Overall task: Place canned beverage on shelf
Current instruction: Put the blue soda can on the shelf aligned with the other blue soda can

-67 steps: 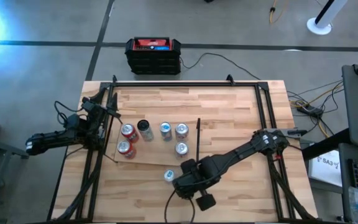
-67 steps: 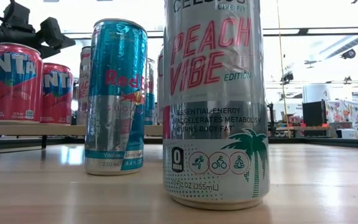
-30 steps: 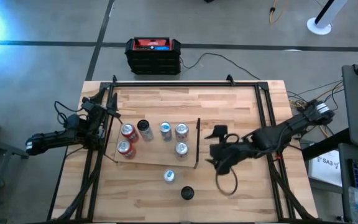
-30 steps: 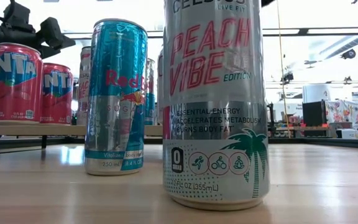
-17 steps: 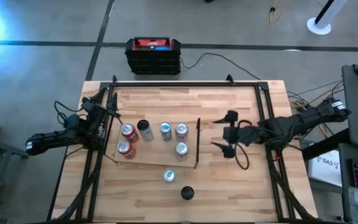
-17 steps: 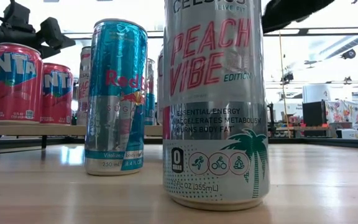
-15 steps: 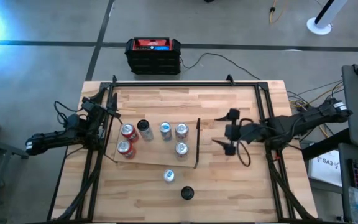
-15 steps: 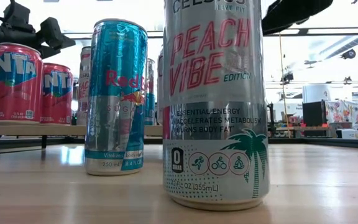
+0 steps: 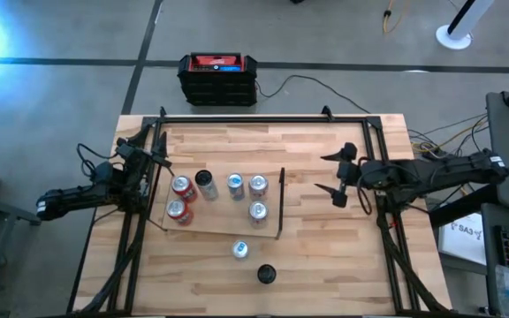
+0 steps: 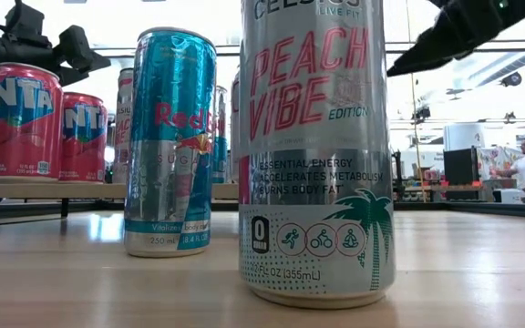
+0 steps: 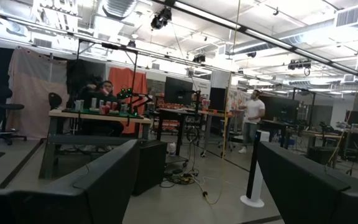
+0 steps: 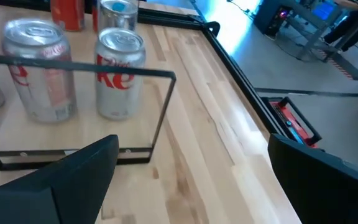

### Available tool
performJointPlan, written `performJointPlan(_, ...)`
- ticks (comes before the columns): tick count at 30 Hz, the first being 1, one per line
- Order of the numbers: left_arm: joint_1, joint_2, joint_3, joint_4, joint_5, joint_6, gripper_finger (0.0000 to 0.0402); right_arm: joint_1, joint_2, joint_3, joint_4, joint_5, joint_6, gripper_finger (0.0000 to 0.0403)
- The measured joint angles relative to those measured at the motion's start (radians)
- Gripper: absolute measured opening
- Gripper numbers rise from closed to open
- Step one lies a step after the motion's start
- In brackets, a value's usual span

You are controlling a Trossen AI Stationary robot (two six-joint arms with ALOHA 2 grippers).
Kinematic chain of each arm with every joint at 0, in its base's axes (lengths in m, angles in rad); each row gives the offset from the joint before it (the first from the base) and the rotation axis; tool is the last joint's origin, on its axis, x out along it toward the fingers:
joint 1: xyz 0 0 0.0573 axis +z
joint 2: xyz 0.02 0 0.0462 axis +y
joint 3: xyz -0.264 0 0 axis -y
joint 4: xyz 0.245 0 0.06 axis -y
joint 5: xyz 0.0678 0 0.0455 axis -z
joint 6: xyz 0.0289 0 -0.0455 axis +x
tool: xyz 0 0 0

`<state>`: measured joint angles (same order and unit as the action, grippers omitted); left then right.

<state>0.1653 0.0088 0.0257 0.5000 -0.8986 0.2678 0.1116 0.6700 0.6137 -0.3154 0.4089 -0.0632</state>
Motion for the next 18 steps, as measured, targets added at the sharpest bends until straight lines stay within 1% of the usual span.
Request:
performJointPlan(4, 0.0, 0.0, 0.0, 0.0, 0.0, 0.0, 0.0311, -0.003, -0.03, -0.039, 0.0, 0.002, -0.009, 0.0398)
performJointPlan(11, 0.0, 0.0, 0.0, 0.0, 0.0, 0.0, 0.0311, -0.003, -0.013, -0.055, -0.001, 0.002, -0.142, 0.0398)
performJointPlan(15, 0.0, 0.0, 0.0, 0.0, 0.0, 0.0, 0.0311, -0.003, -0.015, -0.057, -0.001, 0.002, -0.139, 0.0398)
performJointPlan(18, 0.0, 0.0, 0.0, 0.0, 0.0, 0.0, 0.0311, -0.003, -0.064, -0.068, 0.001, 0.003, -0.109, 0.0398)
